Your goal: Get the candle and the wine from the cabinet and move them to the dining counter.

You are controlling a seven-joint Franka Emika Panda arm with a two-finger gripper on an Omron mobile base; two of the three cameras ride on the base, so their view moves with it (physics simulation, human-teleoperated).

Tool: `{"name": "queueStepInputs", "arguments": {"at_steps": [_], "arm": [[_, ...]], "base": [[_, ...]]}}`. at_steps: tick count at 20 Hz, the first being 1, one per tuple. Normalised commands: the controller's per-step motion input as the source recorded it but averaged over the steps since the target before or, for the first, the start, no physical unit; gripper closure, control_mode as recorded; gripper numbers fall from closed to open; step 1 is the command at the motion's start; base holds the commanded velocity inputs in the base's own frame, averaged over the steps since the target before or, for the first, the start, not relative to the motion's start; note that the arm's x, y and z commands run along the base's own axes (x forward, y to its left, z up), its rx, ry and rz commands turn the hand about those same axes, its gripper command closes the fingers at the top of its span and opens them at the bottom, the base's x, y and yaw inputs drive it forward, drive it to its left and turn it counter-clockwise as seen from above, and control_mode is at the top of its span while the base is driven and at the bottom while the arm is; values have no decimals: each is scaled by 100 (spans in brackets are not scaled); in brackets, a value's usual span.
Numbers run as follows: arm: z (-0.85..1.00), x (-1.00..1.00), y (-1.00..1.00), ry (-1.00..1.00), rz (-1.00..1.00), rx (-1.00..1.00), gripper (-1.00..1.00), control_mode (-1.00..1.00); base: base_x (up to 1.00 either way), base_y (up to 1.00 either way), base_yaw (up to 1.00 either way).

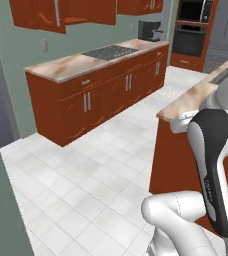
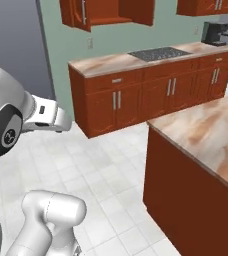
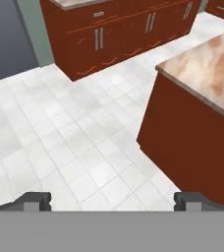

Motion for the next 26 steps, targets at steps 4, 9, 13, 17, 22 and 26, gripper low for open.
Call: {"name": "queueStepInputs", "arguments": {"at_steps": [4, 9, 13, 17, 22, 26], "arm": [[0, 0, 0, 0, 0, 0, -100, 100], [0, 0, 0, 0, 0, 0, -100, 100], [0, 0, 0, 0, 0, 0, -100, 100], [0, 0, 0, 0, 0, 0, -100, 100], [0, 0, 0, 0, 0, 0, -100, 100], [0, 0, 0, 0, 0, 0, -100, 100]], "base": [[100, 94, -42], [100, 100, -47], [100, 100, -51], [100, 100, -51], [98, 100, -50], [100, 97, -49]]}}
